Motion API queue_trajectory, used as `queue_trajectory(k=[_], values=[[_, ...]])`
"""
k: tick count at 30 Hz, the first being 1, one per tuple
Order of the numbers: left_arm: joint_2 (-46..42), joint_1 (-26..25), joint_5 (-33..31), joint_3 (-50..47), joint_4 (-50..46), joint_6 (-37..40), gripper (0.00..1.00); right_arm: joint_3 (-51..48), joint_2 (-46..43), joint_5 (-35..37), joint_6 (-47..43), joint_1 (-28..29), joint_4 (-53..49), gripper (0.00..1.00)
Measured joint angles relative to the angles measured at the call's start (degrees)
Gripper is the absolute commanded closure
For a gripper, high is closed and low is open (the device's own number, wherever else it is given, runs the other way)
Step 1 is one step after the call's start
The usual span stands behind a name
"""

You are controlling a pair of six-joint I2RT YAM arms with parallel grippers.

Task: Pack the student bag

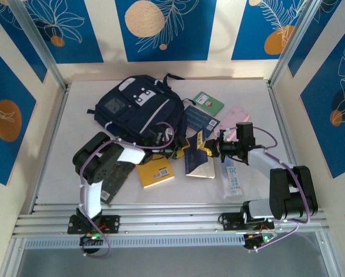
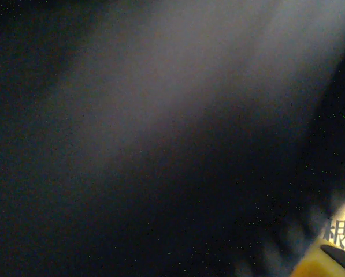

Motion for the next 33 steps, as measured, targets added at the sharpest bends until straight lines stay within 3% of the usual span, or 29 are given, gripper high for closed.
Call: queue_trajectory(k=[6,18,20,26,28,33], values=[[1.5,-0.1,-0.5,-0.9,6.3,-2.5,0.79,-0.2,0.0,-0.2,1.1,-0.1,1.7,1.00],[1.8,-0.2,-0.9,-0.9,7.5,-3.1,0.85,-0.4,0.0,1.4,-1.7,-0.1,-0.4,0.96],[1.8,-0.2,-0.9,-0.9,7.5,-3.1,0.86,-0.4,0.0,3.0,-3.9,-0.1,-2.7,0.92],[2.0,-0.3,-1.0,-0.7,7.2,-2.7,0.86,0.0,0.0,11.3,-11.7,-0.3,-11.8,0.56],[2.1,-0.5,-1.0,-0.4,7.0,-2.7,0.86,0.2,0.0,15.3,-14.1,0.0,-15.3,0.50],[2.2,-0.7,-1.2,0.4,5.7,-2.3,0.86,0.4,0.0,23.3,-18.3,0.4,-20.8,0.49]])
